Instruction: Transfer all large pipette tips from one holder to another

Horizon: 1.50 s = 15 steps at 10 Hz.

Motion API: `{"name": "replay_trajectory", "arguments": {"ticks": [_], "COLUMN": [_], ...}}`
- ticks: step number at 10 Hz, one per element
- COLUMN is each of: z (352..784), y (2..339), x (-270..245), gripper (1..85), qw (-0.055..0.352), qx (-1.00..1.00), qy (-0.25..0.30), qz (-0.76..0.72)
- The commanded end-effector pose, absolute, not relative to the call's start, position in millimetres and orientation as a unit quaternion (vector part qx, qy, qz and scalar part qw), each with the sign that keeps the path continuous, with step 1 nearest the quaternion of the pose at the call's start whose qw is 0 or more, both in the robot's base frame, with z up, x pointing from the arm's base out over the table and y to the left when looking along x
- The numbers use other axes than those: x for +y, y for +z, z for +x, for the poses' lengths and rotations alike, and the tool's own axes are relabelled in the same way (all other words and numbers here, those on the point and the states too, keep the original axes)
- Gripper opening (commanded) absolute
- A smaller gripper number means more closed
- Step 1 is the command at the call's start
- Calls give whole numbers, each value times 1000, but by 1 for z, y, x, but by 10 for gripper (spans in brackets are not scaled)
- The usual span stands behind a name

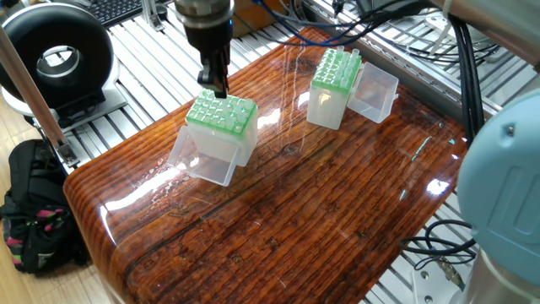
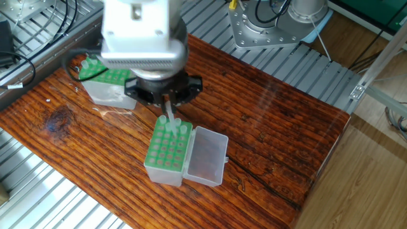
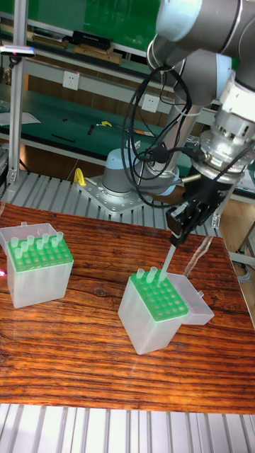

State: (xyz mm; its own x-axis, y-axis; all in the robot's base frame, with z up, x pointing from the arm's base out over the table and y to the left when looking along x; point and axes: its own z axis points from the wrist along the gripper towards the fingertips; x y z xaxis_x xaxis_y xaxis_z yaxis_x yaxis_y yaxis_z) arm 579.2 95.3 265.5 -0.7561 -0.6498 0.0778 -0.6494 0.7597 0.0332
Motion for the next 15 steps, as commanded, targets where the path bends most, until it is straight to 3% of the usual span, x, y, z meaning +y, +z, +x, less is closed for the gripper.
{"name": "replay_trajectory", "arguments": {"ticks": [1, 7, 11, 15], "z": [583, 571, 588, 615], "y": [277, 300, 318, 327], "x": [91, 102, 131, 131], "gripper": [137, 137, 137, 137], "qw": [28, -17, -103, -158], "qx": [-939, -940, -945, -943], "qy": [-9, -27, -61, -48], "qz": [343, 339, 303, 288]}}
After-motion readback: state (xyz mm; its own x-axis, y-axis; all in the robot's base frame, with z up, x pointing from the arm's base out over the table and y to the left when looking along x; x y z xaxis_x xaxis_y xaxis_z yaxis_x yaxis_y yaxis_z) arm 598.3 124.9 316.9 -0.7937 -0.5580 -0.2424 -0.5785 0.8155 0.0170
